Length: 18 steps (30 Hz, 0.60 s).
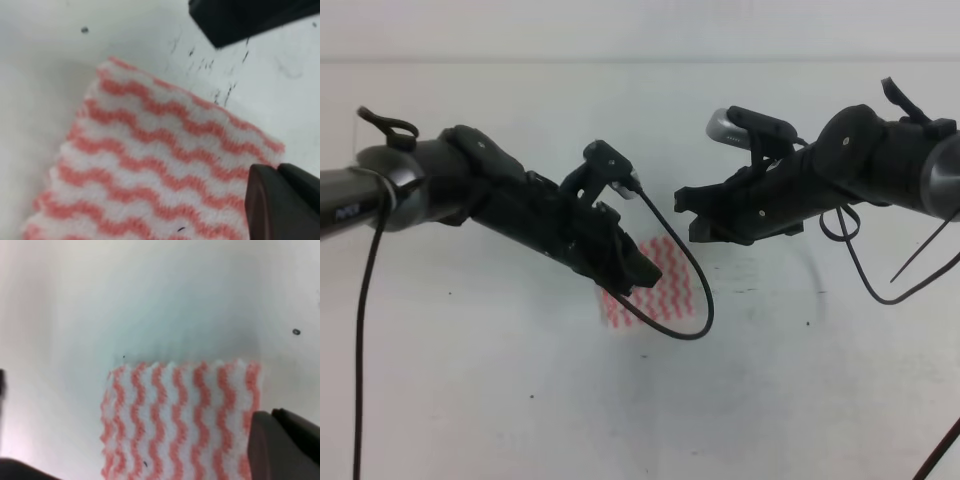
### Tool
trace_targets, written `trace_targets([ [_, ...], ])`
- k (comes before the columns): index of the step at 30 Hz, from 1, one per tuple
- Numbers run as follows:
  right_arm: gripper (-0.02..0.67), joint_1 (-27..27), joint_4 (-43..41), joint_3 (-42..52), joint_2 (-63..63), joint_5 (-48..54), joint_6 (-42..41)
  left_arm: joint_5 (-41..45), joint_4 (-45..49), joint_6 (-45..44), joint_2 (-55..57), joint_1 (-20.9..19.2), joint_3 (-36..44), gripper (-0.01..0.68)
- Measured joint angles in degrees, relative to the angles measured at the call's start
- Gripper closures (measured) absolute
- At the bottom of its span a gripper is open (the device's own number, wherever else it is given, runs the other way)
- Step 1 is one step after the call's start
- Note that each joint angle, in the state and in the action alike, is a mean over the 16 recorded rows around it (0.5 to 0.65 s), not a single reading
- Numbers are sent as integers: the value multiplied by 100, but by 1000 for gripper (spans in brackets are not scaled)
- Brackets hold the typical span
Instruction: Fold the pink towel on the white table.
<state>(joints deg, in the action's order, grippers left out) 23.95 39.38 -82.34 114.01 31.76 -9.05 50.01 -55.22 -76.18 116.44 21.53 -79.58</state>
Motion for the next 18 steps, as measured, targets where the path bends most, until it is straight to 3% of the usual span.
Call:
trace_targets([
  [18, 667, 0, -6, 1, 17, -67, -4, -400, -31, -136, 230, 195, -224, 677],
])
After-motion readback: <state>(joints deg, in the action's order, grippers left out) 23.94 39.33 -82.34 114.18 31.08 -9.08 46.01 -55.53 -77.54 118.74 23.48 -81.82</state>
